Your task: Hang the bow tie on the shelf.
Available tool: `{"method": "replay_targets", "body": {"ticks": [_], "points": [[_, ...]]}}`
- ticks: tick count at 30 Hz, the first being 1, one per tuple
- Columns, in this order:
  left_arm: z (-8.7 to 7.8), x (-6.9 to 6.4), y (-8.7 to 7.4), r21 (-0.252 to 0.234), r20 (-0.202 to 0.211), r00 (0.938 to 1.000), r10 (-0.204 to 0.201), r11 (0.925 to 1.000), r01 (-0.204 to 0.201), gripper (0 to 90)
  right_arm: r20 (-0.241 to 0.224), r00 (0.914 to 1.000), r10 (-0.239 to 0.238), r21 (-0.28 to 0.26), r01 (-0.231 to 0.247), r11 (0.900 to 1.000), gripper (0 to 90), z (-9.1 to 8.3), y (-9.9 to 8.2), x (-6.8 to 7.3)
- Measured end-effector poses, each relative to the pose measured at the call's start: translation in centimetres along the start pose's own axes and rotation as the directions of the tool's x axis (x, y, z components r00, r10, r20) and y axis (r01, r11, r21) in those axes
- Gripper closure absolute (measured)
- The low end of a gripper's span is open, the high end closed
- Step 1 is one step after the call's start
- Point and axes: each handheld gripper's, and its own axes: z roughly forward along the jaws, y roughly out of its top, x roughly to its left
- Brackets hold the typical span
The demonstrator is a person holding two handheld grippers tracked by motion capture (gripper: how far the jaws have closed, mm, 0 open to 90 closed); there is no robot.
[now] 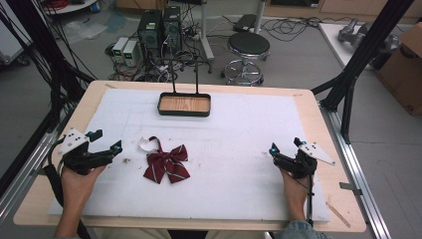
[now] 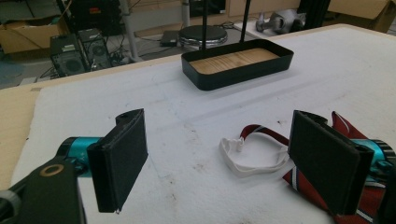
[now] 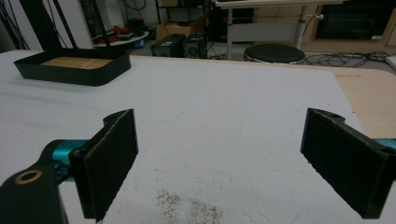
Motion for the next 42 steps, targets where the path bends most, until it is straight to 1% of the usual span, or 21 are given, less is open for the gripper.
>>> {"method": "replay_targets", "body": {"ticks": [5,6,9,18,20,22,25,28,30,31,32,34,37,41,42], "points": [[-0.1,0.0,0.1,-0.019,0.003,0.9997,-0.025,0.9995,0.025,19.0,0.000,1.0000,-0.007,-0.005,0.007,1.0000,10.2,-0.1,0.0,0.0],[-0.1,-0.1,0.2,-0.020,0.000,0.9997,-0.023,0.9995,0.023,19.0,0.001,1.0000,-0.002,-0.004,0.002,1.0000,10.2,-0.1,0.0,0.1],[-0.2,-0.2,0.3,-0.034,0.003,0.9999,-0.017,0.9993,0.017,19.0,0.001,1.0000,-0.007,-0.016,0.007,0.9998,10.2,-0.3,0.1,0.1],[0.0,-0.7,0.1,-0.028,0.006,0.9999,0.012,0.9995,-0.012,19.3,0.000,1.0000,-0.006,-0.016,0.006,0.9999,10.2,-0.2,0.1,0.1],[0.1,-0.7,0.1,-0.029,0.008,0.9999,0.009,0.9996,-0.009,19.5,0.001,1.0000,-0.006,-0.015,0.006,0.9999,10.2,-0.2,0.1,0.1],[0.1,-0.7,0.1,-0.029,0.027,0.9996,-0.006,0.9996,0.007,19.9,-0.002,1.0000,-0.006,-0.015,0.006,0.9999,10.2,-0.2,0.1,0.1],[0.4,-1.0,0.1,-0.032,0.051,0.9986,-0.011,0.9994,0.012,20.4,-0.003,1.0000,-0.004,-0.014,0.003,0.9999,10.2,-0.2,0.0,0.1],[1.0,-1.6,0.1,-0.024,0.086,0.9963,-0.005,0.9997,0.007,22.1,-0.005,1.0000,-0.005,-0.016,0.005,0.9999,10.2,-0.2,0.0,0.1],[1.4,-2.2,0.1,-0.020,0.108,0.9941,0.007,0.9998,-0.005,24.1,-0.004,1.0000,-0.005,-0.017,0.005,0.9998,10.2,-0.2,0.0,0.0],[1.8,-2.7,0.1,-0.015,0.127,0.9917,0.017,0.9998,-0.015,24.3,-0.004,1.0000,-0.005,-0.017,0.005,0.9998,10.2,-0.2,0.0,0.0],[1.8,-2.7,0.1,-0.015,0.127,0.9917,0.017,0.9998,-0.015,24.3,-0.004,1.0000,-0.005,-0.017,0.005,0.9998,10.2,-0.2,0.0,0.0],[2.2,-3.2,0.0,-0.013,0.140,0.9898,0.029,0.9995,-0.028,24.3,-0.003,1.0000,-0.006,-0.016,0.006,0.9999,10.2,-0.2,0.0,0.0],[2.7,-3.7,0.0,-0.016,0.155,0.9875,0.029,0.9995,-0.027,24.3,-0.002,1.0000,-0.003,-0.014,0.003,0.9999,10.2,-0.2,0.0,0.0],[3.1,-4.2,0.0,-0.022,0.174,0.9844,0.027,0.9995,-0.024,24.3,-0.003,1.0000,-0.006,-0.015,0.006,0.9999,10.2,-0.2,0.0,0.0],[3.2,-4.2,0.0,-0.023,0.178,0.9835,0.029,0.9994,-0.025,24.3,-0.004,1.0000,0.000,-0.011,0.000,0.9999,10.2,-0.2,0.0,0.1]]}}
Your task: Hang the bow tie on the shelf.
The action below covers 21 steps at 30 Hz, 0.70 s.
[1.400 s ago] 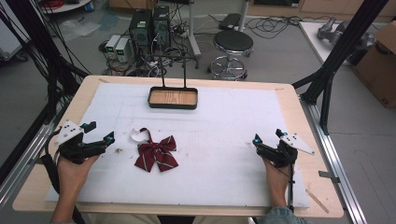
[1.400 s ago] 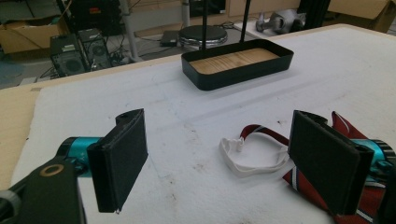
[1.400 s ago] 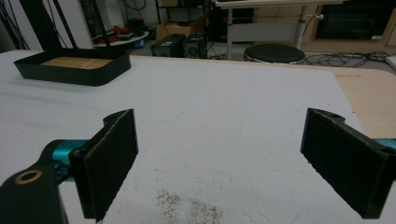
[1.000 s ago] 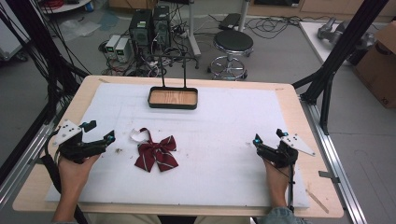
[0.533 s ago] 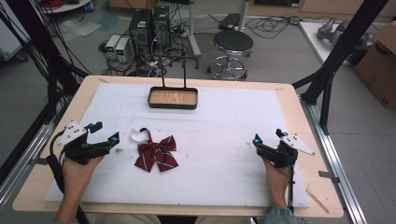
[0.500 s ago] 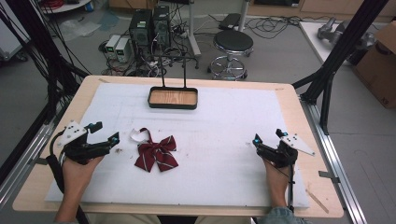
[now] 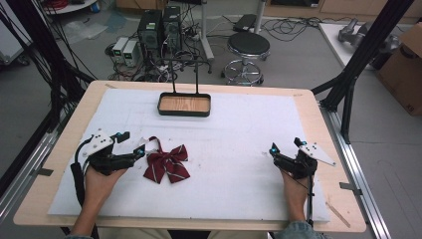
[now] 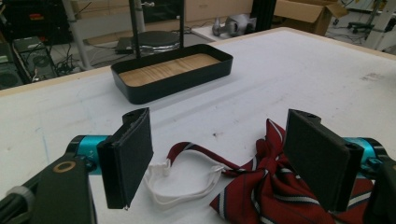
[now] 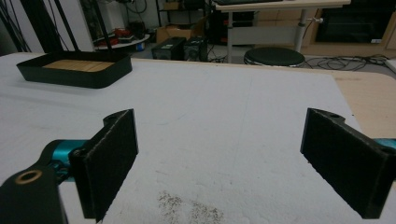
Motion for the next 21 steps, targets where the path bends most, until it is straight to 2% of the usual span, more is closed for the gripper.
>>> {"method": "replay_targets", "body": {"ticks": [11,17,21], "points": [[2.0,-1.2,0.1,0.003,0.080,0.9968,0.007,1.0000,-0.007,24.2,0.001,1.0000,0.001,-0.001,-0.001,1.0000,10.2,0.0,0.0,0.0],[3.1,-2.0,-0.1,0.031,0.111,0.9933,0.031,0.9989,-0.034,24.7,0.001,1.0000,0.001,-0.001,-0.001,1.0000,10.2,0.0,0.0,0.0],[3.6,-2.5,-0.1,0.031,0.130,0.9902,0.050,0.9981,-0.054,26.1,0.001,1.0000,0.002,-0.001,-0.002,1.0000,10.2,0.0,0.0,0.0]]}}
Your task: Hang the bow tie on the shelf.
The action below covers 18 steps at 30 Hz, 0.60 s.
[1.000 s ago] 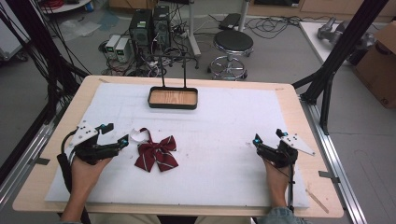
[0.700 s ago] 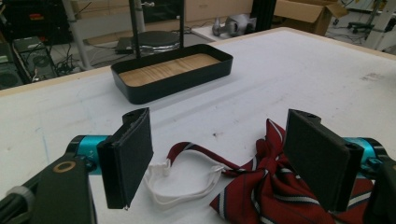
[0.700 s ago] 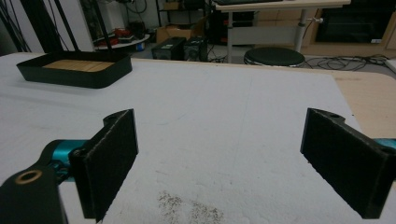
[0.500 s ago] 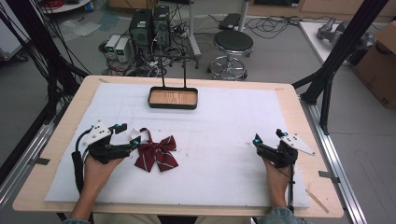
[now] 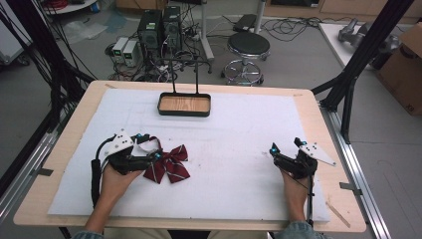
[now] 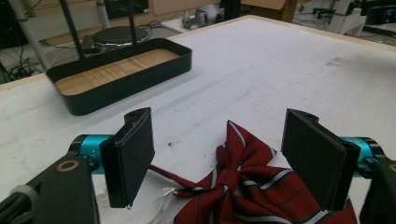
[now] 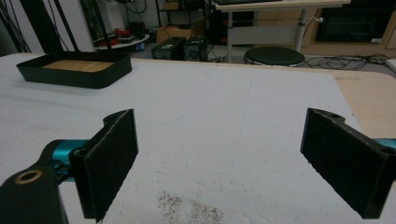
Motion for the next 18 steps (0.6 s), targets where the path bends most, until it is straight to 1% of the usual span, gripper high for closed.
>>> {"method": "replay_targets", "body": {"ticks": [4,5,9,11,13,14,15,16,18], "points": [[0.7,-0.2,-0.1,0.021,0.014,0.9999,0.008,0.9997,-0.008,28.3,0.001,1.0000,-0.001,0.001,0.001,1.0000,10.2,0.0,0.0,0.0],[0.8,-0.3,-0.2,0.027,0.018,0.9998,0.009,0.9996,-0.010,28.4,0.001,1.0000,0.005,0.004,-0.005,1.0000,10.2,0.0,0.0,0.0],[1.7,-0.5,-0.4,0.065,0.040,0.9992,0.010,0.9978,-0.012,28.5,0.001,1.0000,0.008,0.004,-0.008,1.0000,10.2,0.0,0.0,-0.1],[2.0,-0.7,-0.5,0.085,0.045,0.9988,0.018,0.9961,-0.022,29.5,0.001,1.0000,0.007,0.004,-0.007,1.0000,10.2,0.0,0.0,-0.1],[2.3,-0.9,-0.6,0.093,0.057,0.9982,0.021,0.9953,-0.026,30.9,0.000,1.0000,0.005,0.003,-0.005,1.0000,10.2,0.0,0.0,-0.1],[2.5,-1.0,-0.6,0.100,0.061,0.9978,0.026,0.9944,-0.032,33.0,0.001,1.0000,0.007,0.004,-0.007,1.0000,10.2,0.0,0.0,0.0],[2.6,-1.0,-0.6,0.103,0.063,0.9976,0.028,0.9941,-0.034,33.0,0.001,1.0000,0.007,0.004,-0.007,1.0000,10.2,0.0,0.0,0.0],[2.8,-1.1,-0.7,0.119,0.064,0.9971,0.041,0.9917,-0.049,35.4,0.001,1.0000,0.008,0.004,-0.008,1.0000,10.2,0.0,0.0,0.0],[2.9,-1.1,-0.8,0.127,0.063,0.9969,0.047,0.9904,-0.055,36.6,0.000,1.0000,0.009,0.004,-0.009,1.0000,10.2,0.0,0.0,-0.1]]}}
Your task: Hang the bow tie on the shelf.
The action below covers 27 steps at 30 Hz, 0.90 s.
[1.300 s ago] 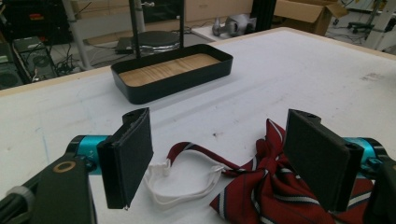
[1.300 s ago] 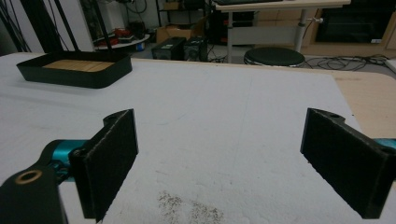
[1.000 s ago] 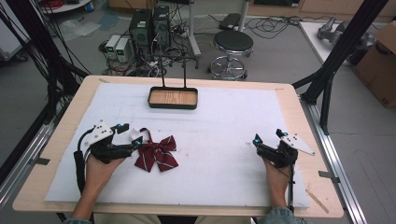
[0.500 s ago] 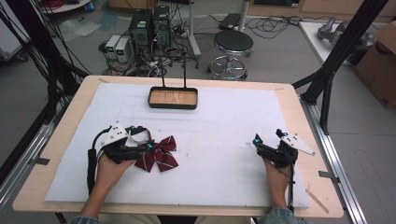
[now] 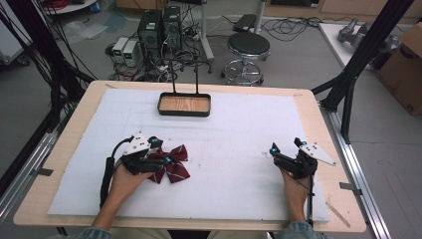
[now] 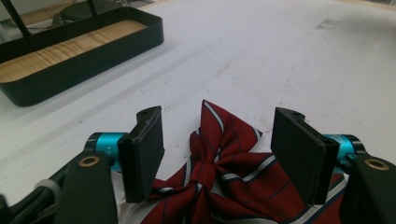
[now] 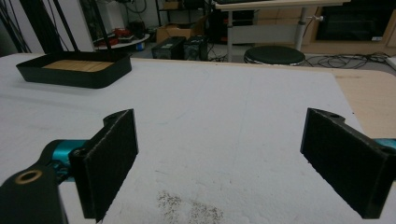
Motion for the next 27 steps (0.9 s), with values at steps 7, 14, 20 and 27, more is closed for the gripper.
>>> {"method": "replay_targets", "body": {"ticks": [7,14,20,27], "points": [[1.2,0.2,-0.6,0.113,-0.041,0.9989,0.023,0.9934,-0.019,46.1,-0.001,1.0000,0.000,0.000,0.000,1.0000,10.2,0.0,0.0,0.0],[2.0,0.5,-1.0,0.183,-0.041,0.9987,0.030,0.9829,-0.022,55.4,0.000,1.0000,-0.002,-0.002,0.002,1.0000,10.2,0.0,0.0,0.0],[2.0,-0.1,-0.9,0.210,-0.045,0.9967,0.067,0.9760,-0.056,73.3,-0.002,1.0000,0.000,-0.001,0.000,1.0000,10.2,0.0,0.0,-0.1],[1.1,-0.9,1.9,0.109,-0.013,0.9980,0.062,0.9923,-0.060,73.9,-0.001,1.0000,0.005,0.001,-0.005,1.0000,10.2,0.0,0.0,-0.1]]}}
